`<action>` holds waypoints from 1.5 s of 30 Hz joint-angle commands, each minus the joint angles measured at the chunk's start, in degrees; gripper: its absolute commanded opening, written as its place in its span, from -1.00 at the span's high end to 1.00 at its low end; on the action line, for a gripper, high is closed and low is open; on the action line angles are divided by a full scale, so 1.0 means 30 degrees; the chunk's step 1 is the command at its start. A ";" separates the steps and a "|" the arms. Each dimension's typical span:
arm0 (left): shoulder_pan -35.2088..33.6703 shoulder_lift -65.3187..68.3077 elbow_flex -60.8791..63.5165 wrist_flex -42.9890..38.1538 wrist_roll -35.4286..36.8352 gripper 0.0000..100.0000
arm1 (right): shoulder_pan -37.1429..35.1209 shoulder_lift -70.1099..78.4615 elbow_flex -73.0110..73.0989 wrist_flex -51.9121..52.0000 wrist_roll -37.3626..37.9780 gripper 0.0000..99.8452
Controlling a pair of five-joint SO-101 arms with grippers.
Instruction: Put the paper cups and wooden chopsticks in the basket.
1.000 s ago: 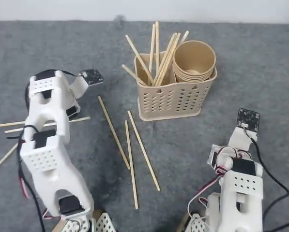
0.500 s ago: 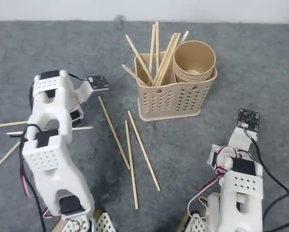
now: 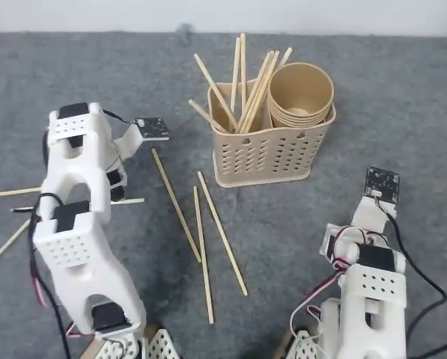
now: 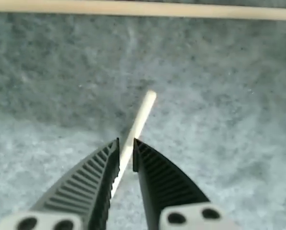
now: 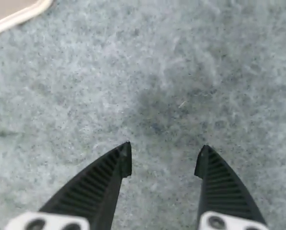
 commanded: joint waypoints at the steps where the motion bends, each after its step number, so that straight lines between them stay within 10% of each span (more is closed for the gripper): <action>1: -0.0264 0.0352 -0.0337 -0.0850 -0.0293 0.90 | -0.0220 -0.0366 -0.0117 -0.0278 0.0410 0.55; 19: -0.0293 0.2872 -0.1773 -0.0440 0.0088 0.98 | -0.0220 -0.0337 -0.0117 -0.0278 0.0410 0.55; 35: -0.0176 -0.6212 -0.3385 0.1905 0.5802 0.98 | -0.0161 -0.0337 -0.0117 -0.0278 0.0352 0.55; 45: -0.0147 -1.0081 0.4938 0.2110 0.0029 0.98 | -0.0190 -0.0337 -0.0117 -0.0278 0.0469 0.55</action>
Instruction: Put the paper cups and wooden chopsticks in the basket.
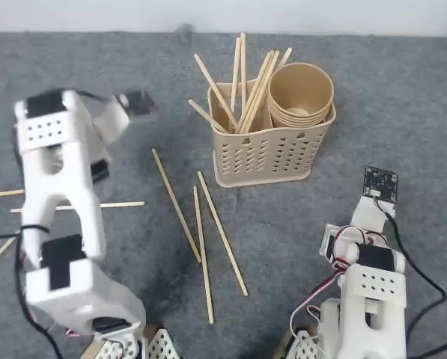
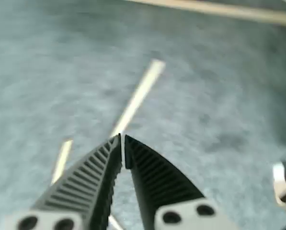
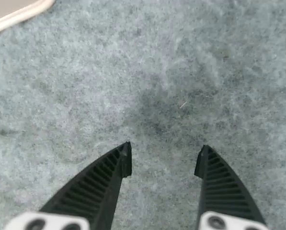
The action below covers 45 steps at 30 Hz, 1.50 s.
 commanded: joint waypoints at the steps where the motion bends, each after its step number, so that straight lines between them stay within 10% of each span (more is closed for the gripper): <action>1: 0.0088 -0.2462 0.3004 -0.0879 -0.0645 0.98 | -0.0132 -0.0337 -0.0117 -0.0278 0.0293 0.55; 8: 0.0615 -0.6242 1.2967 -1.3890 0.3399 0.98 | -0.0161 -0.0337 -0.0088 -0.0278 0.0293 0.55; 13: 0.1026 -0.8674 1.6015 -1.7172 0.4396 0.91 | -0.0161 -0.0249 -0.0088 -0.0278 0.0293 0.55; 25: 0.0938 -0.1905 1.0740 -1.5004 0.4366 0.76 | -0.0190 -0.0337 0.0674 -0.1480 0.0176 0.55; 34: 0.0850 0.2755 0.3092 -0.6154 0.2315 0.77 | -0.0190 -0.0249 0.0733 -0.1773 0.0205 0.55; 45: 0.1143 0.3048 0.1919 -0.2989 0.1084 0.77 | -0.0190 -0.0278 0.0733 -0.1773 0.0264 0.55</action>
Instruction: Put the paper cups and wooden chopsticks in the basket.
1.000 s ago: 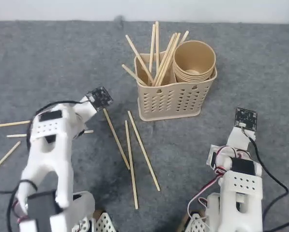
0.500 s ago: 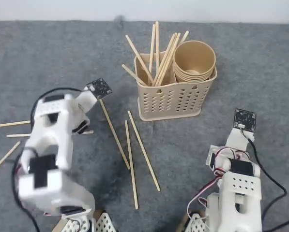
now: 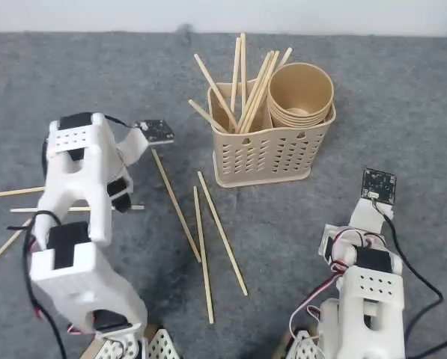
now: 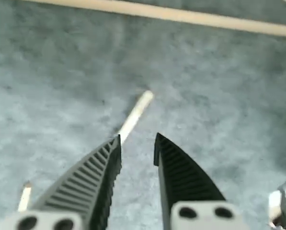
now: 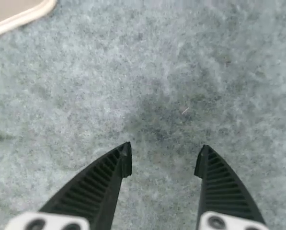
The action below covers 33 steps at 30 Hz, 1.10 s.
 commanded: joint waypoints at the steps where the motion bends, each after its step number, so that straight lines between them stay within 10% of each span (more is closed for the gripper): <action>1: 0.0264 0.0029 -0.0366 0.0029 -0.0440 0.77 | -0.0103 -0.0278 -0.0147 -0.0337 0.0293 0.55; 33: 0.1612 0.0410 -0.2974 0.0996 0.2198 0.98 | -0.0103 -0.0337 -0.0147 -0.0190 0.0293 0.55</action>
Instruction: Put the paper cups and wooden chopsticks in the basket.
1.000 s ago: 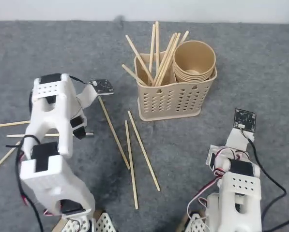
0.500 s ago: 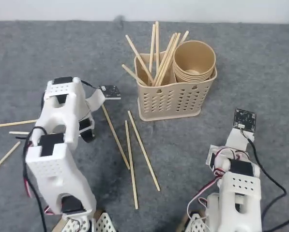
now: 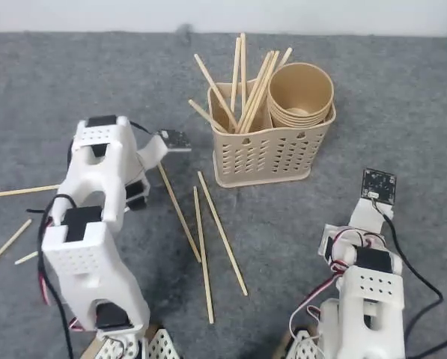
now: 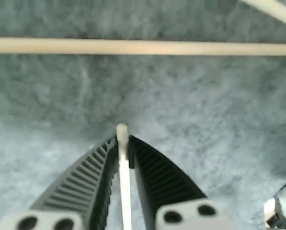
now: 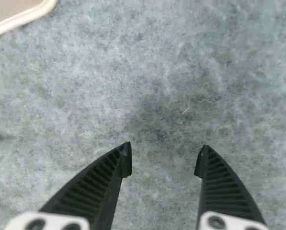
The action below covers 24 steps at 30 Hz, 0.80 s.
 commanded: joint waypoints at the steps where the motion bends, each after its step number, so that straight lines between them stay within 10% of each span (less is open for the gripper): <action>1: -0.0059 -0.3018 -0.1919 0.1172 0.1612 0.98 | -0.0103 -0.0337 -0.0147 -0.0190 0.0293 0.55; 8: -0.0059 -0.8821 -0.3385 0.0762 0.7179 0.98 | -0.0103 -0.0337 -0.0147 -0.0190 0.0264 0.55; 19: 0.2286 -1.4564 -0.3385 -0.5949 2.2330 0.98 | -0.0103 -0.0337 -0.0147 -0.0220 0.0293 0.55; 24: 0.4601 -1.7084 -0.3385 -0.8557 2.4733 0.98 | -0.0103 -0.0337 -0.0147 -0.0220 0.0293 0.55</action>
